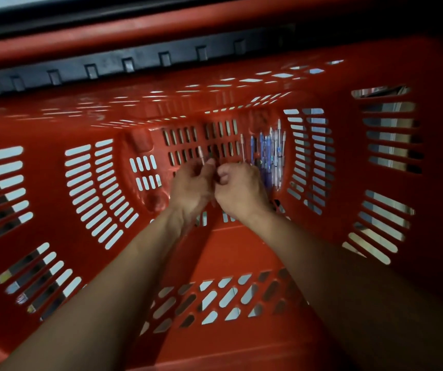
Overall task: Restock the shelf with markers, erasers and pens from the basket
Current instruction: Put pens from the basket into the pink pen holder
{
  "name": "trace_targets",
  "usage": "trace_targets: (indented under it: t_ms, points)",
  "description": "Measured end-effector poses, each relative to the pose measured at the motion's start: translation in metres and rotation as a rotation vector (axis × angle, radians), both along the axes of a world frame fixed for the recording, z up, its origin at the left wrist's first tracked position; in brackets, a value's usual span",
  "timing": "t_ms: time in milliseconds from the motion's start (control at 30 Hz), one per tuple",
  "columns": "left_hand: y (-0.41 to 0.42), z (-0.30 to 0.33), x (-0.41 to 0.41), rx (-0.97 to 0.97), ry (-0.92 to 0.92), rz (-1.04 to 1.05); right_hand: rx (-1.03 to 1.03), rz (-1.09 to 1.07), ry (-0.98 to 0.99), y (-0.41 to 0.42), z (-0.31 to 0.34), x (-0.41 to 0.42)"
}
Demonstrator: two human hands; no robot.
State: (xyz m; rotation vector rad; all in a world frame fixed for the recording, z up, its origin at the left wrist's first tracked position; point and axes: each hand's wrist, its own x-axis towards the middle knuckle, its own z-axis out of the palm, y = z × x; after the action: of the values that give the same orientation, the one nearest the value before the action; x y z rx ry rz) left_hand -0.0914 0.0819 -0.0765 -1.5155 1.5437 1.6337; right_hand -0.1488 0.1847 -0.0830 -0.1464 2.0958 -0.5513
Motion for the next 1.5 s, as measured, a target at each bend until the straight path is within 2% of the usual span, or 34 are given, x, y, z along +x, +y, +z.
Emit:
trace_targets:
  t_ms: [100,233,400,667,900,1033,1200,1300,1400,1500]
  points:
    - [0.000,0.001,-0.002,0.076,0.019,0.143,-0.024,-0.037,0.053,-0.001,0.004,-0.002]
    - [-0.003,0.000,-0.007,0.164,0.010,0.350,0.173,-0.084,0.278,0.005,-0.007,-0.013]
    - [-0.012,-0.001,-0.006,0.476,-0.003,0.532,0.340,0.017,0.348,0.008,-0.022,-0.018]
    - [-0.011,-0.001,-0.003,0.509,0.001,0.549,0.595,0.081,0.440,0.005,-0.033,-0.017]
    - [-0.010,0.000,-0.005,0.504,0.006,0.539,0.676,0.105,0.436,0.002,-0.028,-0.015]
    - [-0.011,0.000,-0.004,0.499,0.005,0.530,0.602,0.047,0.385,0.005,-0.026,-0.013]
    - [-0.007,-0.003,-0.002,0.398,0.002,0.459,0.173,-0.114,0.155,0.008,-0.011,-0.011]
    - [-0.002,-0.001,-0.002,0.354,0.032,0.361,0.017,-0.126,0.053,0.000,0.002,-0.006]
    - [0.000,0.005,-0.002,0.458,0.082,0.352,-0.021,-0.079,0.018,-0.002,0.011,-0.003]
    - [-0.001,0.004,-0.002,0.381,0.071,0.297,0.013,-0.109,0.090,0.004,0.014,-0.005]
